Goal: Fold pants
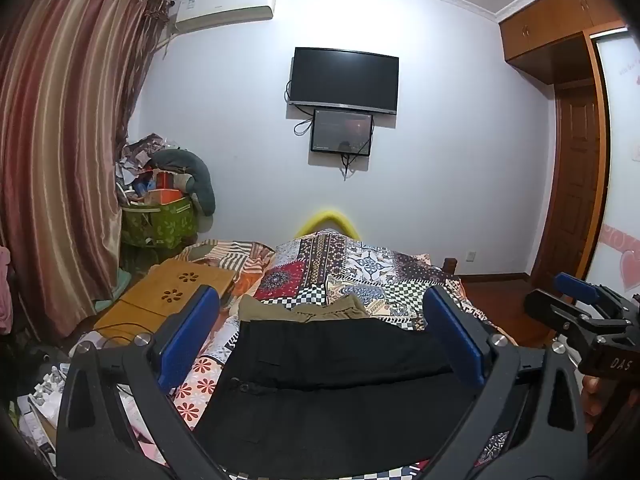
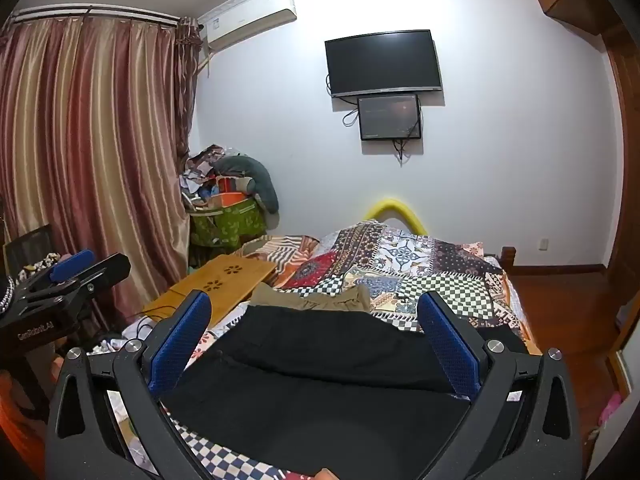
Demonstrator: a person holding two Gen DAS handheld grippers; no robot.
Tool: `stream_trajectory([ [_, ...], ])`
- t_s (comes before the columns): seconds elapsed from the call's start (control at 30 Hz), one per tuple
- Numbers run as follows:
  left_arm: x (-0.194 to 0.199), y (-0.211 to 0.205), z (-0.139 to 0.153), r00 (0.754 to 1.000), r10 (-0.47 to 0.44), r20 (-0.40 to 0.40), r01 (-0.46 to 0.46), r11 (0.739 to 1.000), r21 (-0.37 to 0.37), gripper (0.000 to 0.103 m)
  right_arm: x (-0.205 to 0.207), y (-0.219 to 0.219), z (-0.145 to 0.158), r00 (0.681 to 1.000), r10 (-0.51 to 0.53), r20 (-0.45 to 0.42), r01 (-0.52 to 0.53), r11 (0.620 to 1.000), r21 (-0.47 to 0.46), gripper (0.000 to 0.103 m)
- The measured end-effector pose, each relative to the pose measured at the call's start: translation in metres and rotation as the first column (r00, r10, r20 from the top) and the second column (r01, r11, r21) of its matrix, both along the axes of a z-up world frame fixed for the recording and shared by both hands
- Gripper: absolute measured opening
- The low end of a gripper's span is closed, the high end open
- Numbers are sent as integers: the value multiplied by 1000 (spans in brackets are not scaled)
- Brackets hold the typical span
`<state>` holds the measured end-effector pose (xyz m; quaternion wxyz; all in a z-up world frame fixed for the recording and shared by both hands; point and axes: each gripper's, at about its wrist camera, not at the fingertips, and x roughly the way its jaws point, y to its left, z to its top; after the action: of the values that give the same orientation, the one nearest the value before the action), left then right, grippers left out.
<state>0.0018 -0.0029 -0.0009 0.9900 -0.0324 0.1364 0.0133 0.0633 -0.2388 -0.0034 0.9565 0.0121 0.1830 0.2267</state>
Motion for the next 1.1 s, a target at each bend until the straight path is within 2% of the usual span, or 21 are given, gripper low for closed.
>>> stream_trajectory([
  [0.07,-1,1,0,1000,-9,8,9,1000,-25,103,1,-2,0,1000,0,3,0,1000,0,103],
  [1.1,-3,3,-4,999,-41,18,41,999,5,103,-3,2,5,1000,6,-1,-6,1000,4,103],
])
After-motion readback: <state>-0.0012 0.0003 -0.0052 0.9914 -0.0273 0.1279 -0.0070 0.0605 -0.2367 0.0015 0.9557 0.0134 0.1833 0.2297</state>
